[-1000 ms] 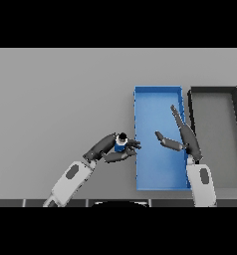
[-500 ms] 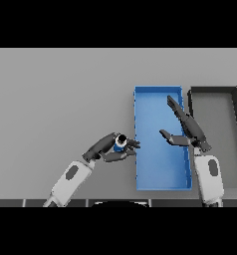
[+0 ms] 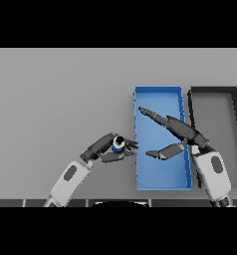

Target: Pick up the blue pipe and place it into the blue bin.

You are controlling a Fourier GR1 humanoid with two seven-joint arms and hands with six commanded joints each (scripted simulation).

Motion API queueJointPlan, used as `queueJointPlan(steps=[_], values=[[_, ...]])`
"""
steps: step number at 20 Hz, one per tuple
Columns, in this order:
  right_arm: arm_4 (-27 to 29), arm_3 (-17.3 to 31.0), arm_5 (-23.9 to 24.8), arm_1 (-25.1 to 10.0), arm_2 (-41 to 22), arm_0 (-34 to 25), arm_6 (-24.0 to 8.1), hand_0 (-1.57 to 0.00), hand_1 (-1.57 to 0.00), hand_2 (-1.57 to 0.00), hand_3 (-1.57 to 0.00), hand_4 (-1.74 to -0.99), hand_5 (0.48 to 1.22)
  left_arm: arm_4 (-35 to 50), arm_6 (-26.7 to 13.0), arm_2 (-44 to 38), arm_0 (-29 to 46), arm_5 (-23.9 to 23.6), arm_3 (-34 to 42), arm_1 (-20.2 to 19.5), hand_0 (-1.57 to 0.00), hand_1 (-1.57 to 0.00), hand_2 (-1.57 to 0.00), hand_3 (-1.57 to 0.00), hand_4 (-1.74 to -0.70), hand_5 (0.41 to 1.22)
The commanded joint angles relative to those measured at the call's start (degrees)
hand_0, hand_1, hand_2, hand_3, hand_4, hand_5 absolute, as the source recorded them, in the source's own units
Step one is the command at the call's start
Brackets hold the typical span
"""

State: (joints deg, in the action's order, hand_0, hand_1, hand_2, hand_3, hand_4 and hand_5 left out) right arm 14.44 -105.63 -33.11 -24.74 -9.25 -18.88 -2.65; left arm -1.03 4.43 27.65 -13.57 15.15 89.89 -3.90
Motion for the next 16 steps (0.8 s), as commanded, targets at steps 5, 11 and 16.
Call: queueJointPlan(steps=[5, 11, 16], values=[[5.2, -1.7, -1.9, 0.6, -3.6, -3.4, -6.5, 0.00, 0.00, 0.00, 0.00, -1.232, 0.525, -0.8, -1.7, -0.5, -0.4, 0.9, -0.3, 1.4, -1.57, -1.57, -1.57, -1.57, -1.47, 1.221], [4.3, 2.2, -5.4, 4.2, -8.3, -9.5, -9.2, 0.00, 0.00, 0.00, 0.00, -1.195, 0.513, -1.3, -1.0, -1.7, -1.0, 3.3, -1.9, 2.6, -1.57, -1.57, -1.57, -1.57, -1.48, 1.221], [3.5, 5.2, -6.1, 8.2, -11.5, -13.3, -11.4, 0.00, -0.01, -0.02, 0.00, -1.214, 0.511, -0.8, -0.5, -2.6, -1.1, 5.7, -2.6, 3.8, -1.57, -1.57, -1.57, -1.57, -1.45, 1.221]])
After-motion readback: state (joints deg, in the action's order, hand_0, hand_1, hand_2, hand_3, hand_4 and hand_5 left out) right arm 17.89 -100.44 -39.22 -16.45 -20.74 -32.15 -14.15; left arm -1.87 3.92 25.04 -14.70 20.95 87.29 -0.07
